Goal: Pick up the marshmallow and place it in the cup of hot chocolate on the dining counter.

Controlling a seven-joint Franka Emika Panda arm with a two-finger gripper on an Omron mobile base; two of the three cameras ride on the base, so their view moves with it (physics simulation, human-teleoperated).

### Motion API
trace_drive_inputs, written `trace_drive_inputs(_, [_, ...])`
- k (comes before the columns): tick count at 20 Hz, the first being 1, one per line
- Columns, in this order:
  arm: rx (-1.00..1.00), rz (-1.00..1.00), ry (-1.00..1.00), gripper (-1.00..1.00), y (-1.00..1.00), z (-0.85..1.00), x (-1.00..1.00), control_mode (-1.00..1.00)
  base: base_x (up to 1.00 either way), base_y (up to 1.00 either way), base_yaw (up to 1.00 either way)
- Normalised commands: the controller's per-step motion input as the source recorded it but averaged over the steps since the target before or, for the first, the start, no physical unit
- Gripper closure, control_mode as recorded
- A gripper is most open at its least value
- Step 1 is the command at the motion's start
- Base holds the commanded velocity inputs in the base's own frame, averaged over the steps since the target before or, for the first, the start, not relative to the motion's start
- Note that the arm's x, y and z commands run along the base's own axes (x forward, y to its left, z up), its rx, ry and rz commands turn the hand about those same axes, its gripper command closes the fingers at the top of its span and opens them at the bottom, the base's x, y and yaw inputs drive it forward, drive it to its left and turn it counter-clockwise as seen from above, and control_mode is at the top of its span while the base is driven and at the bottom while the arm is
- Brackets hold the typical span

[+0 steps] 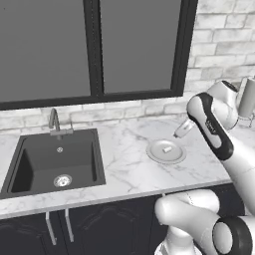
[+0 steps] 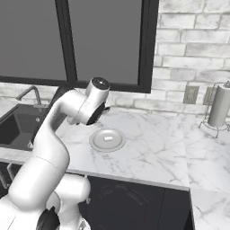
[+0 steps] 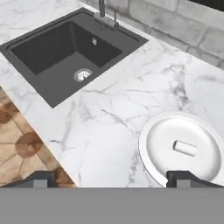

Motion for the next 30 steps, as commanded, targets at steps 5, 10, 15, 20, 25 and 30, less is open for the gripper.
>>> trace_drive_inputs(5, [0.01, 0.69, -0.04, -1.0, -0.36, -0.47, 0.5, -1.0, 0.0, 0.0, 0.0])
trace_drive_inputs(10, [0.11, 0.67, 0.01, -1.0, -0.24, -0.43, 0.82, -1.0, 0.0, 0.0, 0.0])
trace_drive_inputs(15, [0.14, 0.63, -0.05, -1.0, -0.46, -0.34, 0.48, -1.0, 0.0, 0.0, 0.0])
trace_drive_inputs(20, [0.1, 0.29, -0.02, -1.0, -0.49, -0.37, 0.18, -1.0, 0.0, 0.0, 0.0])
trace_drive_inputs(25, [0.0, -0.04, -0.08, -1.0, -0.04, -0.41, 0.18, -1.0, 0.0, 0.0, 0.0])
trace_drive_inputs(30, [0.0, -0.1, -0.05, -1.0, 0.0, -0.31, 0.14, -1.0, 0.0, 0.0, 0.0])
